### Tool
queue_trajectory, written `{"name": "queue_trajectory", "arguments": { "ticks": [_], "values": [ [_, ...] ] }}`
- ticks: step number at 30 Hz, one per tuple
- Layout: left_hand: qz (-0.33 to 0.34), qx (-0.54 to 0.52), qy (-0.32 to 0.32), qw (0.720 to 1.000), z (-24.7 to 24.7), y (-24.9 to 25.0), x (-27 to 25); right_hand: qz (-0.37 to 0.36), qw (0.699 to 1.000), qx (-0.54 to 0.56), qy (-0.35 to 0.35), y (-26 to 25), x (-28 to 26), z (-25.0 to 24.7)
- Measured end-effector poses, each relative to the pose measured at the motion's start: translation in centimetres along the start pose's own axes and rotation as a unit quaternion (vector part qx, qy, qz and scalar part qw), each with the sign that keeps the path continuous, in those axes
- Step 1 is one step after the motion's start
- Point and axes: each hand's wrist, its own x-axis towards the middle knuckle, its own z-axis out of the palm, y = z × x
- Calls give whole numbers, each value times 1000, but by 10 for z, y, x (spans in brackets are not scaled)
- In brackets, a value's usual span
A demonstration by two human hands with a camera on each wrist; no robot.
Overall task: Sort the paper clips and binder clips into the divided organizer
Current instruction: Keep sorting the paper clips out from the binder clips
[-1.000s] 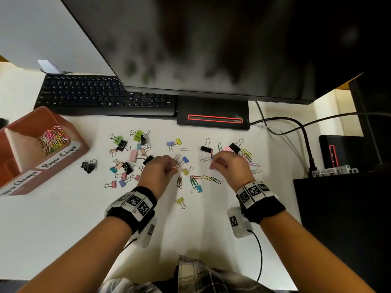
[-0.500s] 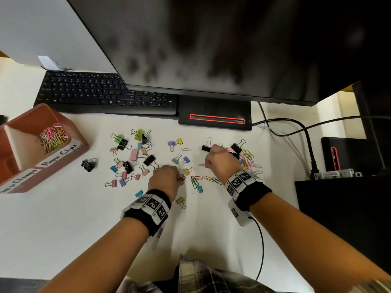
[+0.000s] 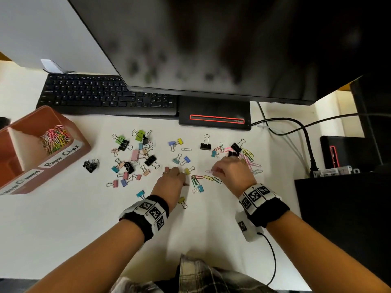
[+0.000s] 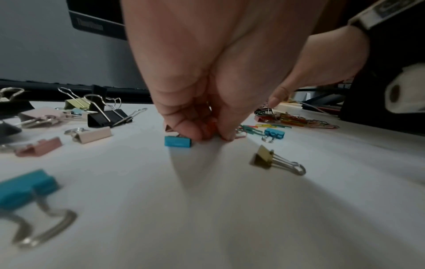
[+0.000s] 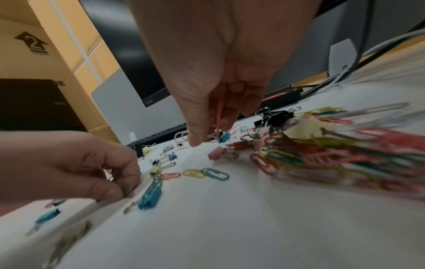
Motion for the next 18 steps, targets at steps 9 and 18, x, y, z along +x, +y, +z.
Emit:
{"name": "queue_trajectory", "arguments": {
  "ticks": [9, 18],
  "values": [
    [92, -114, -17, 989, -18, 18, 10, 47, 997, 52, -34, 4, -21, 20],
    [67, -9, -17, 998, -27, 27, 26, 103, 989, 104, -5, 0, -7, 33]
  ]
}}
